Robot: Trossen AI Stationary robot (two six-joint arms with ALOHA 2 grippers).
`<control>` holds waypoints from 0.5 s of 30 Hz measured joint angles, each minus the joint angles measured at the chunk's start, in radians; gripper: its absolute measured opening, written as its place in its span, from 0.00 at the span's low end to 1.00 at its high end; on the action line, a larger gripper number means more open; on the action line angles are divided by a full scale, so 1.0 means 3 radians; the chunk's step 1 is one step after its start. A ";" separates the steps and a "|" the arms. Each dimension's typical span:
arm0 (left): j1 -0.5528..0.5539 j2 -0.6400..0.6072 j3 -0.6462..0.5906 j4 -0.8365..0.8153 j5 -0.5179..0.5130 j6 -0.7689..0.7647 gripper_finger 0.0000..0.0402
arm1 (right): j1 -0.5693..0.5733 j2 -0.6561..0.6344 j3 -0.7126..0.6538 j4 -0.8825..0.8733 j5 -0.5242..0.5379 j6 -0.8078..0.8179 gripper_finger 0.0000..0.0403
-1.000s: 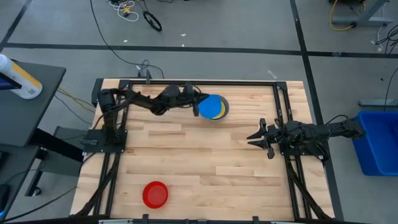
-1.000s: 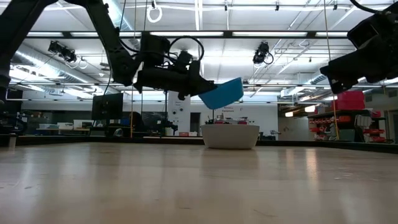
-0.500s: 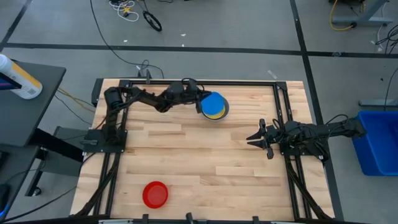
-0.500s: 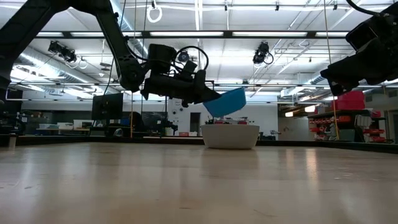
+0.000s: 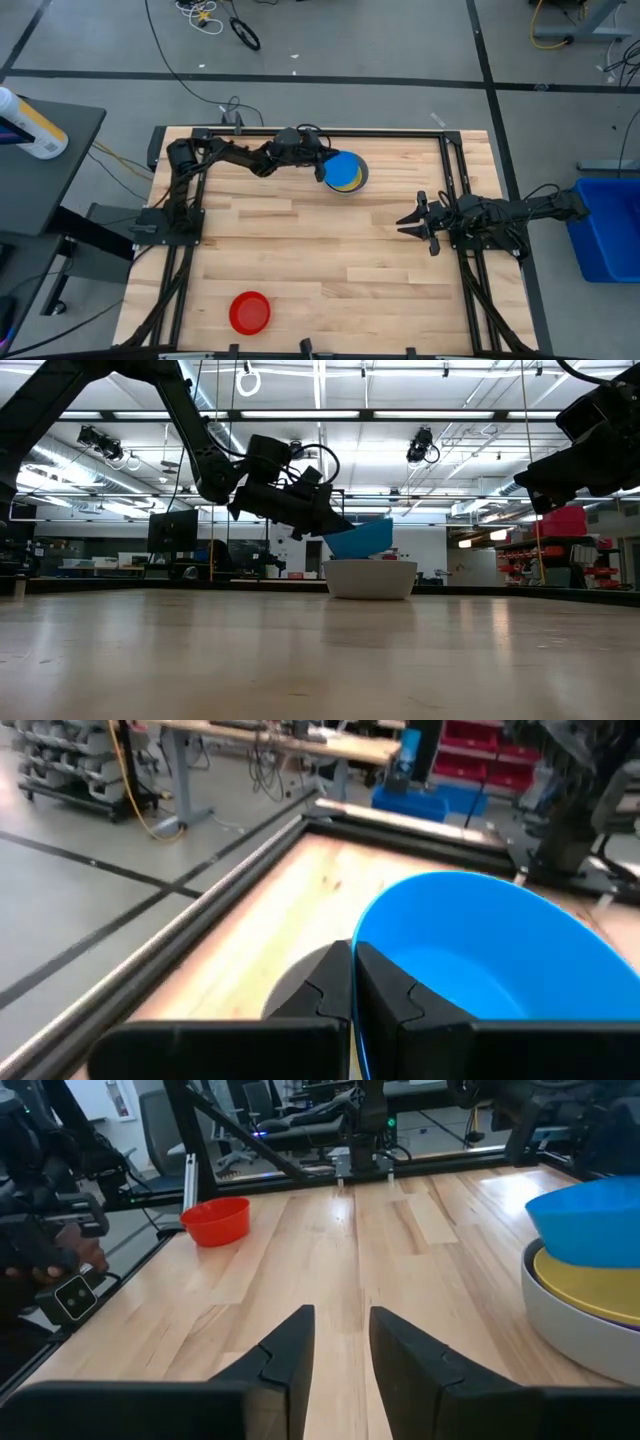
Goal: Nest bowls inside each other
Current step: Stack the light blue bowl on the yellow bowl
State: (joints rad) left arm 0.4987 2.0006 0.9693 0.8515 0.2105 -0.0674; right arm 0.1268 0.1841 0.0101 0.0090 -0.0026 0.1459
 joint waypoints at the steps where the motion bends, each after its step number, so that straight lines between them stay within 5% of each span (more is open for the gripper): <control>1: -0.0008 0.0000 0.0030 -0.0064 -0.0017 0.0026 0.01 | 0.0000 0.0000 0.0000 0.0000 0.0000 0.0000 0.27; 15: -0.0030 0.0000 0.0107 -0.0340 -0.0033 0.0115 0.01 | -0.0001 0.0000 0.0000 0.0000 0.0000 -0.0001 0.30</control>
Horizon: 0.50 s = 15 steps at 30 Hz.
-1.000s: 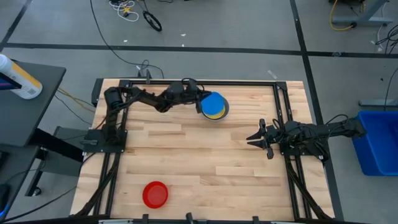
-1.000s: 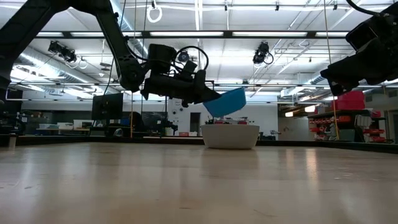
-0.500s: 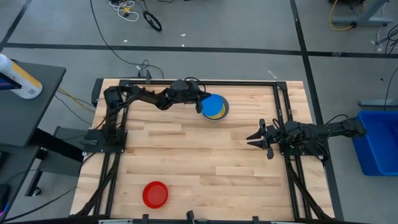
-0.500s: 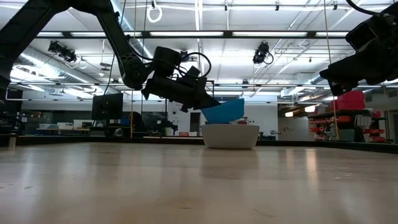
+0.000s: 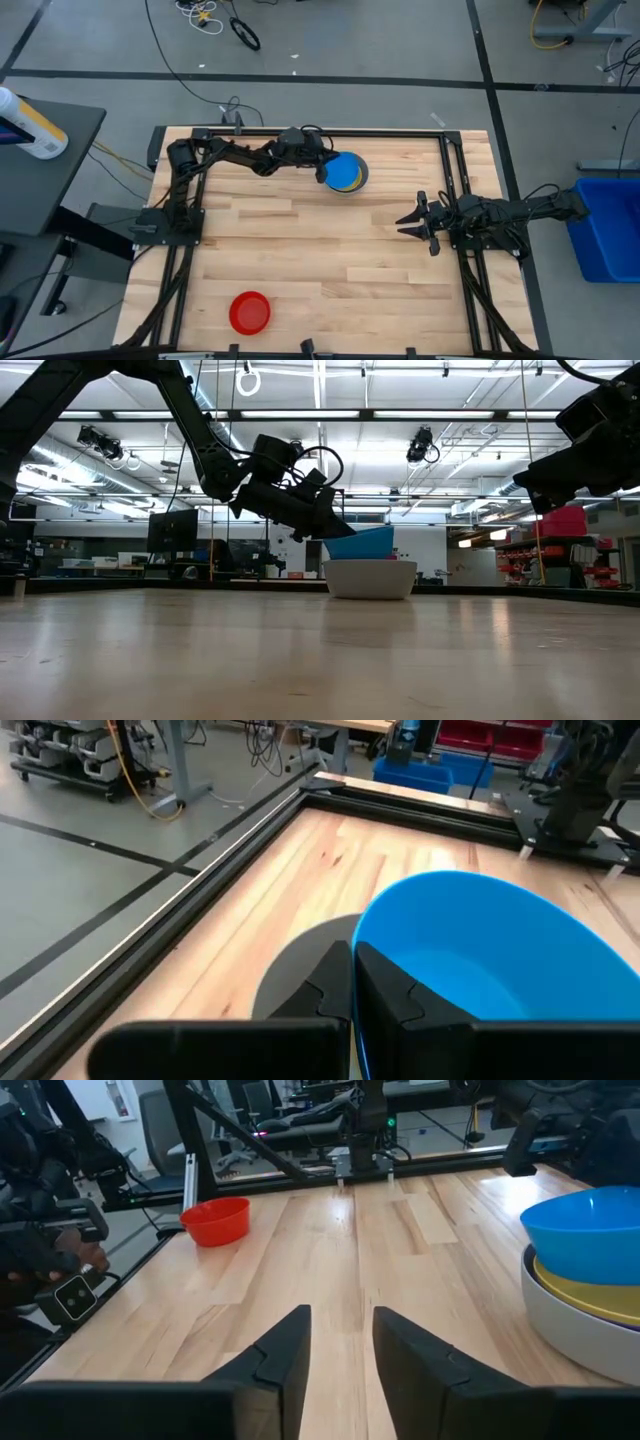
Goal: Nest bowls inside each other
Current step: Stack the light blue bowl on the yellow bowl
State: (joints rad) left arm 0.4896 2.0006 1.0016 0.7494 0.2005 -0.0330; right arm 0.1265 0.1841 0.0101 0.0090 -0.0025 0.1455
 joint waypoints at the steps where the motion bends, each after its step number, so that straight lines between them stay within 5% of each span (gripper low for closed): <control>1: 0.0001 0.0000 0.0000 0.0000 0.0000 0.0000 0.01 | 0.0001 0.0000 0.0000 0.0001 0.0000 0.0000 0.30; 15: -0.0055 -0.0005 0.0189 -0.0404 -0.0180 0.0108 0.01 | 0.0001 0.0000 0.0000 0.0002 0.0000 -0.0008 0.35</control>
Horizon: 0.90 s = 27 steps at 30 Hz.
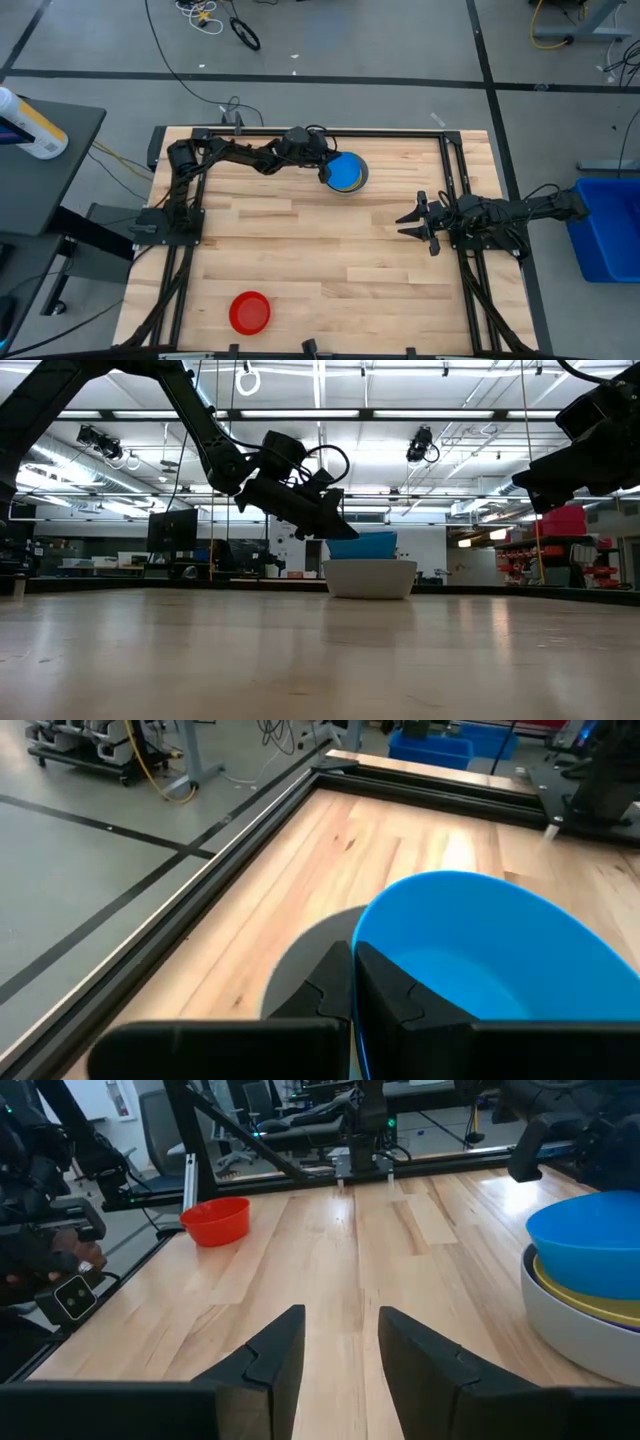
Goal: Nest bowls inside each other
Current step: Stack the light blue bowl on the yellow bowl
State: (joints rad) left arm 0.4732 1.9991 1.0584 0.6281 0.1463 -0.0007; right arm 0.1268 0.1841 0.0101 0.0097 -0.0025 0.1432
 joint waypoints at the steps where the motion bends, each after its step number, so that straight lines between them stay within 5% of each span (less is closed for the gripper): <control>1: -0.0001 0.0000 0.0000 0.0001 0.0001 -0.0010 0.01 | 0.0000 0.0000 0.0000 0.0000 0.0000 0.0000 0.35; 14: -0.0065 0.0000 0.0330 -0.0690 -0.0205 0.0020 0.01 | 0.0000 0.0000 0.0000 0.0000 0.0001 0.0009 0.39; 27: -0.0068 0.0000 0.0352 -0.0760 -0.0215 0.0004 0.01 | -0.0001 0.0000 0.0000 -0.0001 0.0000 0.0008 0.44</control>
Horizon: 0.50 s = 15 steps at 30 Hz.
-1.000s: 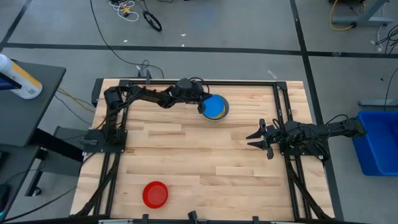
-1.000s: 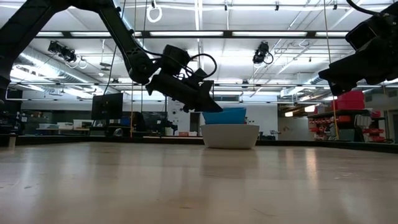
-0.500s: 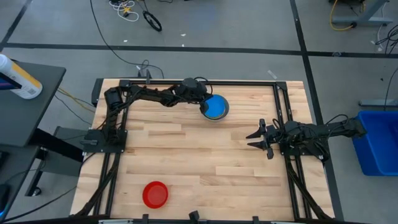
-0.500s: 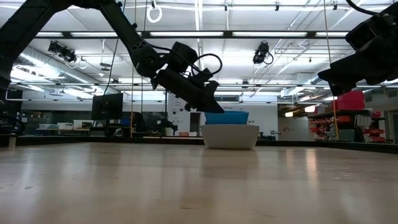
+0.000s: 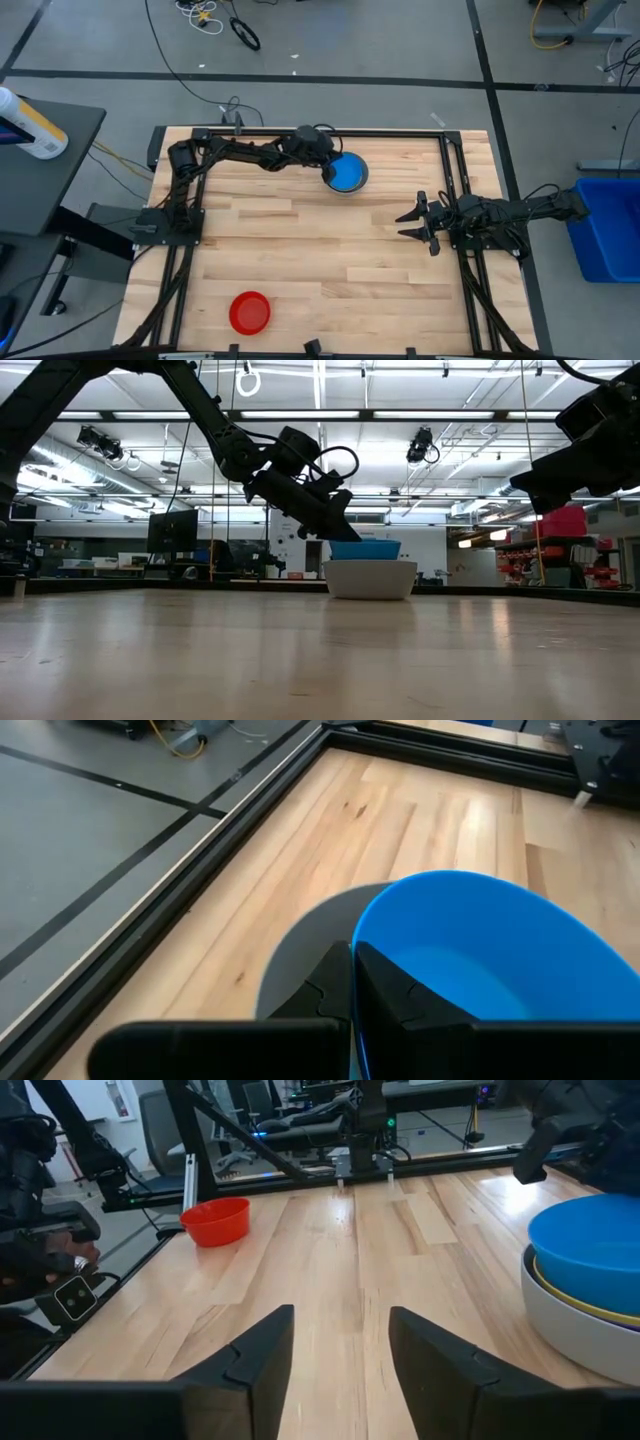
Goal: Nest bowls inside each other
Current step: Stack the light blue bowl on the yellow bowl
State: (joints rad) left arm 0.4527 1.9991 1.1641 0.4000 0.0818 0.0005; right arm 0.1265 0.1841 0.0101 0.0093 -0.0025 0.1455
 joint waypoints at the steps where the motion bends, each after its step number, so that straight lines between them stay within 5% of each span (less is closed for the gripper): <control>1: -0.0001 0.0000 0.0000 -0.0005 0.0002 0.0004 0.01 | 0.0001 0.0000 0.0000 0.0000 0.0000 0.0001 0.44; 15: -0.0005 0.0000 0.0000 -0.0031 0.0043 0.0012 0.01 | 0.0001 -0.0001 0.0000 0.0000 0.0000 0.0001 0.49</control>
State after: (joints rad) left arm 0.4513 1.9991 1.1641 0.3908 0.0946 0.0040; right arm 0.1268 0.1837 0.0101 0.0093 -0.0025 0.1459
